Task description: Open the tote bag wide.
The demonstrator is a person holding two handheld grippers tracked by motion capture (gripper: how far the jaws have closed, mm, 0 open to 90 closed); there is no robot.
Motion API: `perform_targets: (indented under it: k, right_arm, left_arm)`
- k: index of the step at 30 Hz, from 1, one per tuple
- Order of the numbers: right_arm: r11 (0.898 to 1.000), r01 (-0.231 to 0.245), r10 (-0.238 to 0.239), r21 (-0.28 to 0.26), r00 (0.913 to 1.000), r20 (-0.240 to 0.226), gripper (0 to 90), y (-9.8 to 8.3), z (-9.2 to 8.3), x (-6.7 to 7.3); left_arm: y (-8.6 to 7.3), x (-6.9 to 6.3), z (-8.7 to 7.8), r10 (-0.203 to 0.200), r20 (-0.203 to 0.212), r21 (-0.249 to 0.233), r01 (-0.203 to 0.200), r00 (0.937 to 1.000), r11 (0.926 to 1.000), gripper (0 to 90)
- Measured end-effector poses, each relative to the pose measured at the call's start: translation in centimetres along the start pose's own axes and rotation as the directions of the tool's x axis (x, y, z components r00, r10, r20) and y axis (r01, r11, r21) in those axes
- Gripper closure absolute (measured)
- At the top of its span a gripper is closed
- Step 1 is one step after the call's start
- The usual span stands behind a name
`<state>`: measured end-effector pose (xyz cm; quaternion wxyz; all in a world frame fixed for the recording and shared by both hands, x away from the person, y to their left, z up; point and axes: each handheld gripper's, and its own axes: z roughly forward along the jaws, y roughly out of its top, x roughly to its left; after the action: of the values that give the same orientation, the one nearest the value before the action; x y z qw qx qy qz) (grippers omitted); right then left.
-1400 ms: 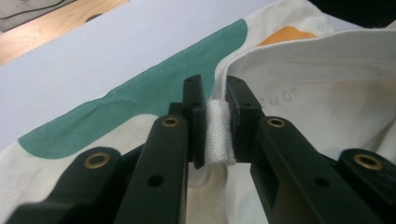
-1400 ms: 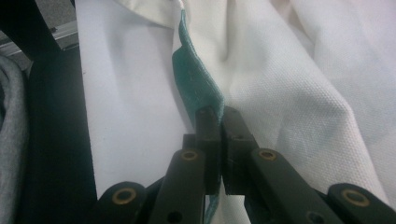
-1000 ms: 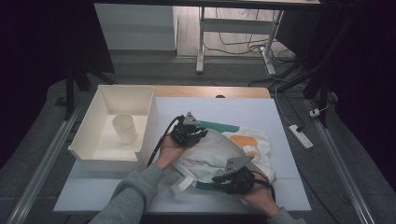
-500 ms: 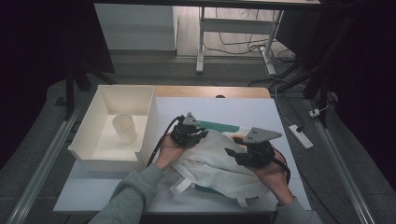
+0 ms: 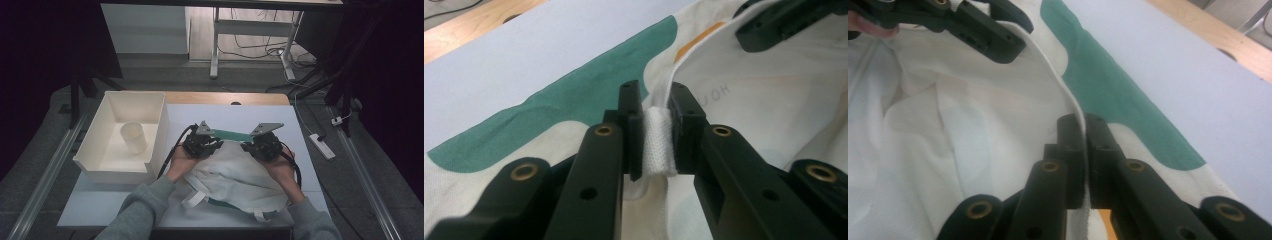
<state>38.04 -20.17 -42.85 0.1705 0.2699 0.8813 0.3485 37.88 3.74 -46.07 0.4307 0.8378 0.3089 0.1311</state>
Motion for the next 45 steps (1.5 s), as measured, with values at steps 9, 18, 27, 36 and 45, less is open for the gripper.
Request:
perform_targets:
  k: [9, 18, 27, 36, 45]
  right_arm:
    - [0.999, -0.035, 0.036, -0.027, 0.9984, 0.043, 86.9, 0.2, 0.5, -2.1]
    - [0.991, -0.133, 0.134, -0.023, 0.9895, 0.055, 86.9, -0.8, 2.7, -5.4]
    - [0.987, -0.159, 0.160, -0.012, 0.9856, 0.056, 86.9, -1.3, 3.9, -6.5]
    - [0.985, -0.172, 0.172, -0.017, 0.9837, 0.050, 86.9, -1.6, 4.0, -6.7]
    - [0.986, -0.166, 0.167, -0.024, 0.9848, 0.048, 86.9, -1.7, 3.9, -6.6]
  left_arm:
    - [1.2, -1.0, -1.8, 0.032, 0.071, 0.005, -0.033, 0.9969, 0.9995, 54.5]
    - [2.1, -2.7, -4.6, 0.105, 0.137, -0.002, -0.106, 0.9849, 0.9944, 46.2]
    - [1.7, -5.8, -2.9, 0.193, 0.237, 0.094, -0.220, 0.9521, 0.9709, 43.4]
    - [0.8, -7.1, -1.0, 0.207, 0.290, 0.183, -0.267, 0.9344, 0.9462, 42.0]
    - [-0.6, -7.3, 0.6, 0.227, 0.307, 0.264, -0.312, 0.9243, 0.9127, 37.9]
